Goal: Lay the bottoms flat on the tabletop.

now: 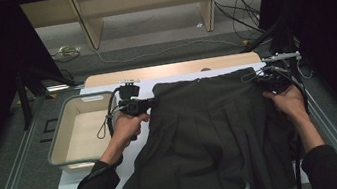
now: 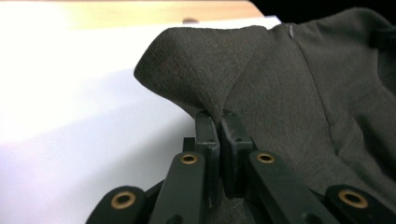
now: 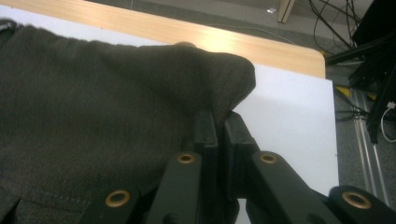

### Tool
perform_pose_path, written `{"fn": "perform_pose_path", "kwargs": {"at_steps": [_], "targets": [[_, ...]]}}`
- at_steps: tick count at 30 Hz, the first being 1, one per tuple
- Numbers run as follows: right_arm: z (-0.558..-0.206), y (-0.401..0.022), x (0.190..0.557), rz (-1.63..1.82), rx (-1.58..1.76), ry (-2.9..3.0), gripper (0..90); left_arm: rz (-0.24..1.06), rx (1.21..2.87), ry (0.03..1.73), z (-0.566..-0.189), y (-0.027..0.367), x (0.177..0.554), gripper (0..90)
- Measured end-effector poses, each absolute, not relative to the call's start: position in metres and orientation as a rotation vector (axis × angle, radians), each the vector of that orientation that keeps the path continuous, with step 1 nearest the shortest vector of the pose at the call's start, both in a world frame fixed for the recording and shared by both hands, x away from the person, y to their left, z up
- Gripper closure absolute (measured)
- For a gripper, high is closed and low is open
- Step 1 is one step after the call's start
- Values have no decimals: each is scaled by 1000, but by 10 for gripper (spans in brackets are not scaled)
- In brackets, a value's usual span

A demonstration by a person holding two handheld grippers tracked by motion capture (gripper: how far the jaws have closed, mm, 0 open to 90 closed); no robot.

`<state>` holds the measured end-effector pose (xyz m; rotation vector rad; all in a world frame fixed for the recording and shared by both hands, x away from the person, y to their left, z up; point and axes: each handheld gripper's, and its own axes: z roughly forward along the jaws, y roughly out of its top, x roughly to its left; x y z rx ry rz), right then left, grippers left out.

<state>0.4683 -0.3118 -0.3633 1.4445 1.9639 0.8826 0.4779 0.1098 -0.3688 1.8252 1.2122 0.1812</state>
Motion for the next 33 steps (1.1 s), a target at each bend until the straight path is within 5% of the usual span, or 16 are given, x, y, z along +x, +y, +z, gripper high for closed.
{"fn": "perform_pose_path", "kwargs": {"at_steps": [11, 23, 33], "targets": [[-343, -305, 472, 963, 1428, 1930, 863, 258, 1774, 1210, -328, 121, 495, 867], [-333, -292, 481, 943, 1406, 1886, 867, 206, 1745, 1247, -345, 121, 499, 859], [-314, -293, 482, 974, 1392, 1820, 867, 249, 1707, 1233, -316, 121, 507, 866]]}}
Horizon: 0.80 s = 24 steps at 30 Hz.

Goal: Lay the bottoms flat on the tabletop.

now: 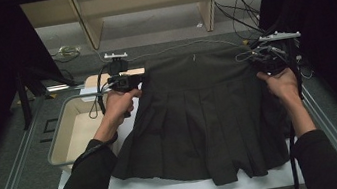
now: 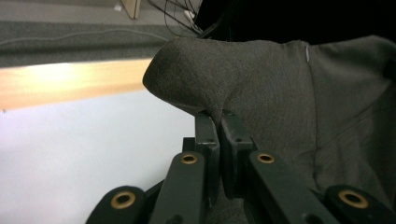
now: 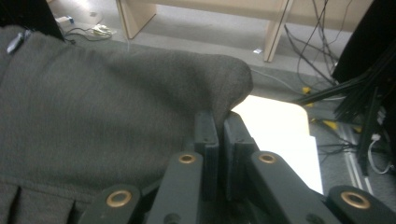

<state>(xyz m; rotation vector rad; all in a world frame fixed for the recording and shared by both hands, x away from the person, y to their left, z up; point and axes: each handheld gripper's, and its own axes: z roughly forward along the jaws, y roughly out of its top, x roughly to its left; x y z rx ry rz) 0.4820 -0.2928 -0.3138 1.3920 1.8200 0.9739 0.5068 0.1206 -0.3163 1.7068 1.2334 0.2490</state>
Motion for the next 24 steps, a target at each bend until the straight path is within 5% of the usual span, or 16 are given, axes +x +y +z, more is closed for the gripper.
{"fn": "perform_pose_path", "kwargs": {"at_steps": [24], "targets": [[-307, -291, 481, 962, 1357, 1794, 865, 291, 1703, 1230, -303, 114, 511, 865]]}}
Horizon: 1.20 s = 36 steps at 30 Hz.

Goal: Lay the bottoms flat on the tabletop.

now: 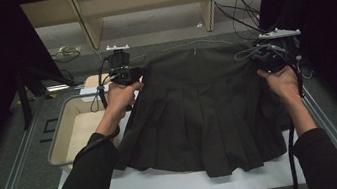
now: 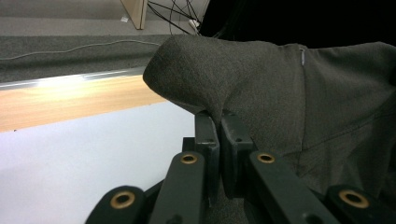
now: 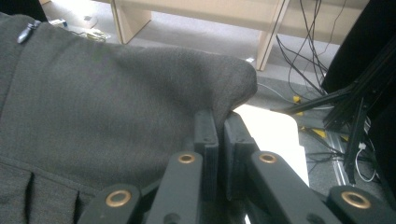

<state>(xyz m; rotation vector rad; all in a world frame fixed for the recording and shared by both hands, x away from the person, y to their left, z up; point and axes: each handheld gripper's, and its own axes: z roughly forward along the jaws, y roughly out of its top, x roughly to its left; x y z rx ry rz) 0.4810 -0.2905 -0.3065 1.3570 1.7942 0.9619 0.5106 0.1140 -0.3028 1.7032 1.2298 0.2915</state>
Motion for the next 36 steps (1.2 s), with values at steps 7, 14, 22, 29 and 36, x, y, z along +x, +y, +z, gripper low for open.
{"fn": "perform_pose_path", "kwargs": {"at_steps": [7, 14, 22, 29, 36], "targets": [[-299, -291, 484, 961, 1353, 1784, 865, 315, 1691, 1235, -292, 114, 515, 865], [-292, -290, 484, 972, 1347, 1766, 863, 339, 1679, 1223, -288, 111, 513, 862], [-301, -288, 489, 937, 1354, 1794, 849, 318, 1681, 1240, -299, 110, 515, 855], [-303, -289, 493, 919, 1374, 1768, 665, 360, 1694, 1244, -301, 106, 514, 708], [-303, -298, 485, 913, 1386, 1809, 441, 337, 1731, 1279, -314, 110, 512, 460]]}}
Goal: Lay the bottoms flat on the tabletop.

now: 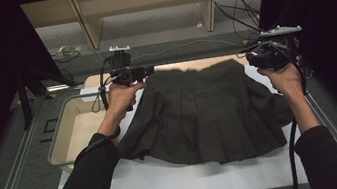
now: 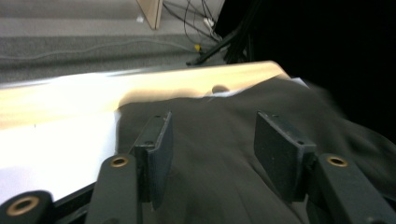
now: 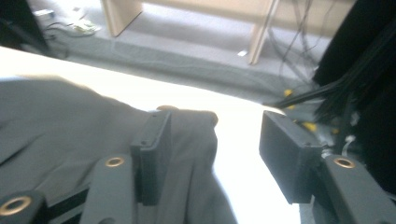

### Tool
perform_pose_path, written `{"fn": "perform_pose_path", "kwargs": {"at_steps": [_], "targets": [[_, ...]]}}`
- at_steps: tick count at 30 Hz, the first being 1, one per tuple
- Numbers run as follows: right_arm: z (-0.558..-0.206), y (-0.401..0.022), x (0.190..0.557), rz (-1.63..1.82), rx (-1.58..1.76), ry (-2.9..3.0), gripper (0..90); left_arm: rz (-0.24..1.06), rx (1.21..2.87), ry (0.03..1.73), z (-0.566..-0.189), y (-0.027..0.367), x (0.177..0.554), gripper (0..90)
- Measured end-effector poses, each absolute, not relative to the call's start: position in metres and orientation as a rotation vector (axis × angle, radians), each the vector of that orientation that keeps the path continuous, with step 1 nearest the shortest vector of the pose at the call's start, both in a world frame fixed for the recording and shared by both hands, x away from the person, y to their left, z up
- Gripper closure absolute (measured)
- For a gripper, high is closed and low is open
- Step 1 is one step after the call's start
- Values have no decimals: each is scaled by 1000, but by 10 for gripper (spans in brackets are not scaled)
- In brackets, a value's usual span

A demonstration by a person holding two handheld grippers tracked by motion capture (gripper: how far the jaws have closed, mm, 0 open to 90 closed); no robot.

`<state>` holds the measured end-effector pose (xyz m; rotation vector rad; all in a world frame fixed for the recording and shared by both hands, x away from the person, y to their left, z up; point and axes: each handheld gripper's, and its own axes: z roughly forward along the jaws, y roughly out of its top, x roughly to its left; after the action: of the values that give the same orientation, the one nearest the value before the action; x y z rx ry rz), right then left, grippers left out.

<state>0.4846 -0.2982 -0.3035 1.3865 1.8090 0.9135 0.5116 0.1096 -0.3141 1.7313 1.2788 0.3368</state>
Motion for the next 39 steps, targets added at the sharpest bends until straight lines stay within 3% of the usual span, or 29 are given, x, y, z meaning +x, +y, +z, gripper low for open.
{"fn": "perform_pose_path", "kwargs": {"at_steps": [6, 24, 39], "targets": [[-332, -315, 475, 872, 1439, 1865, 428, 250, 1857, 1267, -340, 104, 500, 425], [-424, -389, 442, 719, 1649, 1932, 431, 127, 1978, 1259, -407, 110, 458, 369], [-462, -391, 437, 615, 1729, 2043, 414, 108, 2102, 1273, -442, 110, 435, 315]]}}
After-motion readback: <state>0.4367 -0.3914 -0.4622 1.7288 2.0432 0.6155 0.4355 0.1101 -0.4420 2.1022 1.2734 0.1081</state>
